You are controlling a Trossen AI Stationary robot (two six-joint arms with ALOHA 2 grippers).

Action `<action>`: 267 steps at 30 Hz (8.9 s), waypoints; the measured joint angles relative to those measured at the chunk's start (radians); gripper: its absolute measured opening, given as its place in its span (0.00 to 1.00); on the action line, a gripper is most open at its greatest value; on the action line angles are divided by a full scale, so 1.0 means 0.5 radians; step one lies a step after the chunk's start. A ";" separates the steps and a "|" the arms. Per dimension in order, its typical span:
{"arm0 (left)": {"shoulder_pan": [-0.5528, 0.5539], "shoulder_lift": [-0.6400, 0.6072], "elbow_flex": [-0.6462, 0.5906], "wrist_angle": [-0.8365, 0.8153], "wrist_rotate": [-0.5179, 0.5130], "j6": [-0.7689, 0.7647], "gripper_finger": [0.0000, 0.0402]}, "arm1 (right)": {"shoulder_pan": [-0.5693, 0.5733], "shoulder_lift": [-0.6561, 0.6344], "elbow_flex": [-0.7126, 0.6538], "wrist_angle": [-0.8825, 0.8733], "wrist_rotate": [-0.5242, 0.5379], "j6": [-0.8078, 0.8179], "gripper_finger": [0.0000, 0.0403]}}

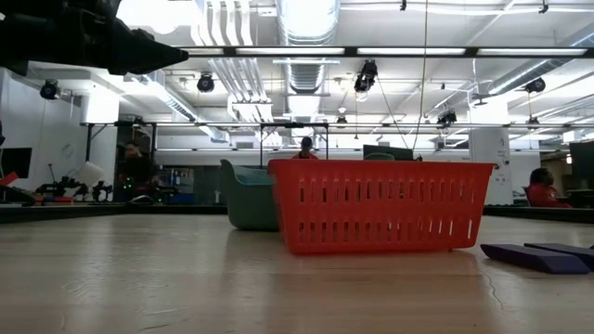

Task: Pick & Place School Supplies
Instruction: Put the violet eraser in the red bin

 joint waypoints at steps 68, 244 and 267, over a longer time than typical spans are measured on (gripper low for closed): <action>0.001 0.001 0.000 -0.031 0.001 0.000 0.42 | 0.238 0.413 -0.970 0.720 -0.950 0.479 0.37; 0.001 0.021 0.000 -0.118 0.002 0.000 0.42 | -0.214 0.272 -0.108 0.141 -0.381 -0.394 0.29; 0.002 0.021 0.000 -0.126 0.001 0.000 0.42 | 0.208 0.580 -0.108 -0.154 -0.741 0.515 0.30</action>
